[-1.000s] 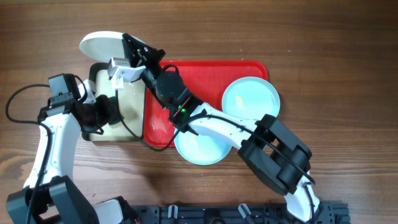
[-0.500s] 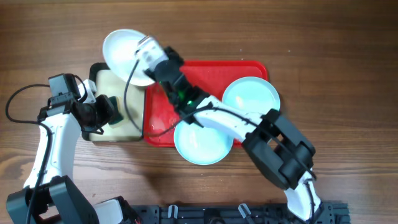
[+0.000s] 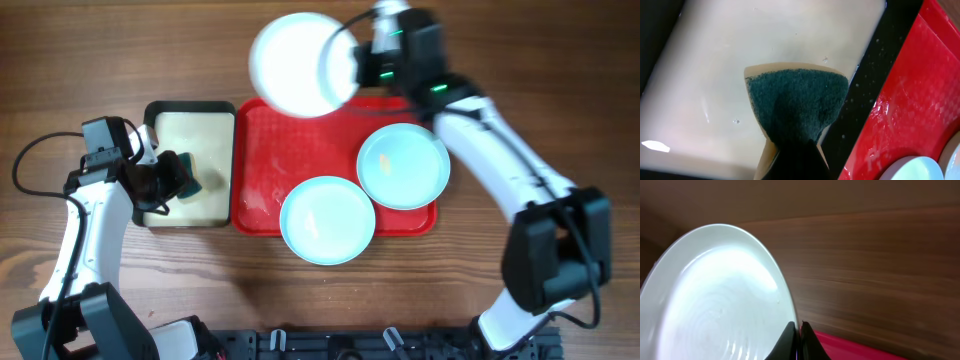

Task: Clean dirty plates on tray and stack at the side
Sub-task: 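Carry the white plate right and set it on the table beside the red tray, then move the right gripper to the rim of the lower light-blue plate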

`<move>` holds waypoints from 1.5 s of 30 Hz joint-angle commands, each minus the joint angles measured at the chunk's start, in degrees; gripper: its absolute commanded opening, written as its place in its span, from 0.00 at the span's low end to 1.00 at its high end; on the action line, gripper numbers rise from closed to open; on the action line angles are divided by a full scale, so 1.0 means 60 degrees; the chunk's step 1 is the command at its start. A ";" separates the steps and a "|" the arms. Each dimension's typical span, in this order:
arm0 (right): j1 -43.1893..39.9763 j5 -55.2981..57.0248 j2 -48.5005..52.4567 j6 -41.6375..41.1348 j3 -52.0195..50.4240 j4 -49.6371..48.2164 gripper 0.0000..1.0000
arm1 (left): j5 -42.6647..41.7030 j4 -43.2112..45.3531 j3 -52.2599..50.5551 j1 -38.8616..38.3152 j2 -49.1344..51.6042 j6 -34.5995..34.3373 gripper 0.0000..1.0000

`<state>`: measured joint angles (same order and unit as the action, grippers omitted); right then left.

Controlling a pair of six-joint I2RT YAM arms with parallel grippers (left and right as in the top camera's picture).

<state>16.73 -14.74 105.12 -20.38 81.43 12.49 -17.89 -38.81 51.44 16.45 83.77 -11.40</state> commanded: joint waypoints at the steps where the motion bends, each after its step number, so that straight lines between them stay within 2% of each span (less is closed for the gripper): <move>1: -0.1851 -0.1151 -0.0200 -0.0364 0.0015 0.1239 0.04 | -0.0047 0.0080 -0.0033 -0.0044 -0.0084 0.0120 0.04; 6: -0.4499 -0.0470 -0.0142 0.0324 -0.0066 0.3253 0.04 | -0.0047 0.0080 -0.0029 -0.0044 -0.0084 0.0120 0.04; 12: -0.6233 0.1173 0.0164 0.0390 -0.0076 0.4109 0.04 | -0.0047 0.0084 -0.0033 -0.0044 -0.0084 0.0120 0.04; 17: -0.6313 0.1978 0.0729 0.0390 -0.0313 0.4098 0.04 | -0.0047 0.0080 -0.0033 -0.0044 -0.0084 0.0120 0.04; 25: -0.6167 0.1967 0.1956 0.0408 -0.0390 0.3894 0.04 | -0.0047 0.0084 -0.0033 -0.0044 -0.0084 0.0120 0.04; 29: -0.5912 0.1894 0.1996 0.0688 -0.0382 0.3927 0.06 | -0.0047 0.0087 -0.0033 -0.0044 -0.0084 0.0120 0.04; 30: -0.5843 0.1898 0.1996 0.0794 -0.0382 0.3927 0.10 | -0.0047 0.0087 -0.0029 -0.0044 -0.0084 0.0120 0.04; 31: -0.5774 0.1902 0.1996 0.0914 -0.0375 0.3974 0.31 | -0.0047 0.0087 -0.0033 -0.0044 -0.0084 0.0120 0.04; 32: -0.5737 0.1891 0.1956 0.0969 -0.0353 0.4080 0.44 | -0.0047 0.0087 -0.0033 -0.0044 -0.0084 0.0120 0.04; 34: -0.5683 0.1887 0.1803 0.1093 -0.0175 0.4466 0.57 | -0.0047 0.0087 -0.0033 -0.0044 -0.0084 0.0120 0.04; 39: -0.5581 0.1534 0.0871 0.1169 0.1472 0.6652 0.61 | -0.0047 0.0087 -0.0033 -0.0044 -0.0084 0.0124 0.04; 45: -0.4382 -0.1931 -0.0521 0.2983 0.2197 0.9031 0.61 | -0.0047 0.0076 -0.0033 -0.0044 -0.0084 0.0120 0.04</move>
<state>-14.74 -12.82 106.78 -10.15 93.23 62.06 -17.89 -38.54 51.35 16.45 83.77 -11.40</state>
